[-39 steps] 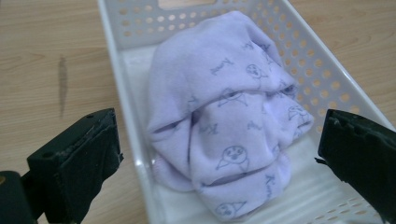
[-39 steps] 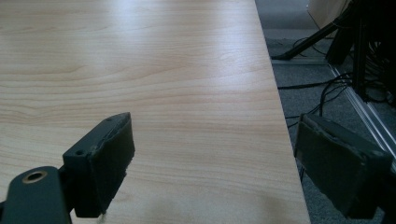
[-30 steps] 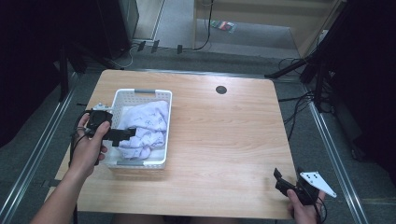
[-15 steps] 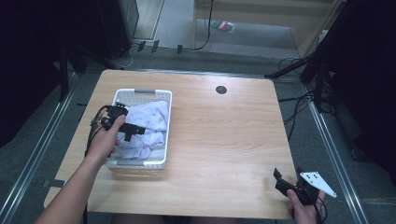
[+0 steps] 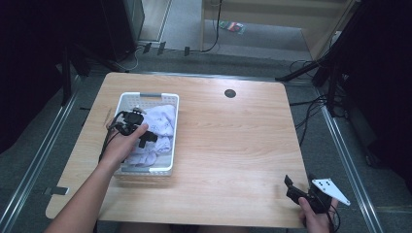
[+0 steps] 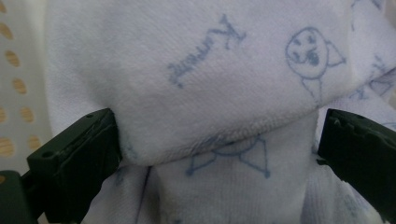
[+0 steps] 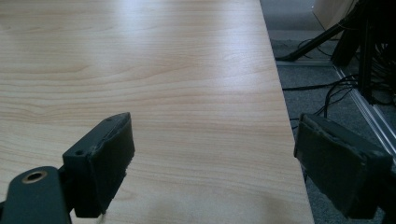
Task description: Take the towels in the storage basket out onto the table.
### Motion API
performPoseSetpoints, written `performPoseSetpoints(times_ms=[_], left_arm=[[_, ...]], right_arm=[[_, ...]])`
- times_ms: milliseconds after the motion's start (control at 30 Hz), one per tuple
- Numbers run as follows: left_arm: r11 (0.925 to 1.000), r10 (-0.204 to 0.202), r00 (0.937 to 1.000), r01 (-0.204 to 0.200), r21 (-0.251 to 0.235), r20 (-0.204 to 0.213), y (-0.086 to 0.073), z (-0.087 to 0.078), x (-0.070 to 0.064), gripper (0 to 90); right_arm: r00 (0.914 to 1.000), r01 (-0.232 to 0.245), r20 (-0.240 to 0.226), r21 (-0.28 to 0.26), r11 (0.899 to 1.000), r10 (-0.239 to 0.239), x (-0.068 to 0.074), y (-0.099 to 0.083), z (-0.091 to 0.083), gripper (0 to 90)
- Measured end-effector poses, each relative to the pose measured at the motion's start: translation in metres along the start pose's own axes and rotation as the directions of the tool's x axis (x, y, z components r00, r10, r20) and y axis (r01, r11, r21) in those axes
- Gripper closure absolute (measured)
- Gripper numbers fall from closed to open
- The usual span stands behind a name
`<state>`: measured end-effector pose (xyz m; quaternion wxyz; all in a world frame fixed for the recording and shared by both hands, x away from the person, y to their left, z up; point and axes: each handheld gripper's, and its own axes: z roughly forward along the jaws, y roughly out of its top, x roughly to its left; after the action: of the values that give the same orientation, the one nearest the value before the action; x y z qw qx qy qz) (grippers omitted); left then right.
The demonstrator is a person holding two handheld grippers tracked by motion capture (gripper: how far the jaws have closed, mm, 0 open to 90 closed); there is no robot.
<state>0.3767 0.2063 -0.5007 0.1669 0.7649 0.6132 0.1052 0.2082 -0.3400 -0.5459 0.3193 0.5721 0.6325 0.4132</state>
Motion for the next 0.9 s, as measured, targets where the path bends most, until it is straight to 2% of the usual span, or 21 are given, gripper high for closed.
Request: performPoseSetpoints(times_ms=[167, 333, 500, 567, 733, 900], left_arm=[[0.9999, 0.004, 0.9991, -0.003, 0.016, -0.042, 0.0, 0.008, -0.006, 0.0], [0.9992, 0.03, 0.9972, -0.028, 0.028, -0.069, -0.001, 0.012, -0.008, 0.0], [0.9995, 0.032, 0.9938, -0.032, 0.004, -0.107, -0.004, 0.016, -0.013, 0.0], [0.9989, 0.043, 0.9919, -0.045, -0.011, -0.119, -0.005, 0.017, -0.015, 0.0], [0.9987, 0.047, 0.9948, -0.049, -0.014, -0.091, -0.007, 0.017, -0.012, 0.8], [0.999, 0.045, 0.9949, -0.046, -0.003, -0.09, -0.005, 0.014, -0.015, 9.3]], right_arm=[[1.0, 0.002, -0.001, -0.002, 1.0, -0.002, 0.0, 0.0, 0.0, 12.4], [1.0, 0.003, -0.002, -0.001, 1.0, -0.003, 0.0, 0.0, 0.0, 12.4], [1.0, 0.003, 0.002, 0.001, 1.0, -0.003, 0.001, 0.0, 0.0, 12.4], [1.0, 0.006, 0.002, 0.001, 1.0, -0.006, 0.001, 0.0, 0.0, 12.4], [1.0, 0.005, 0.003, 0.001, 1.0, -0.005, 0.001, 0.0, 0.0, 12.4], [1.0, 0.007, 0.003, 0.001, 1.0, -0.007, 0.001, 0.0, 0.0, 12.4]])
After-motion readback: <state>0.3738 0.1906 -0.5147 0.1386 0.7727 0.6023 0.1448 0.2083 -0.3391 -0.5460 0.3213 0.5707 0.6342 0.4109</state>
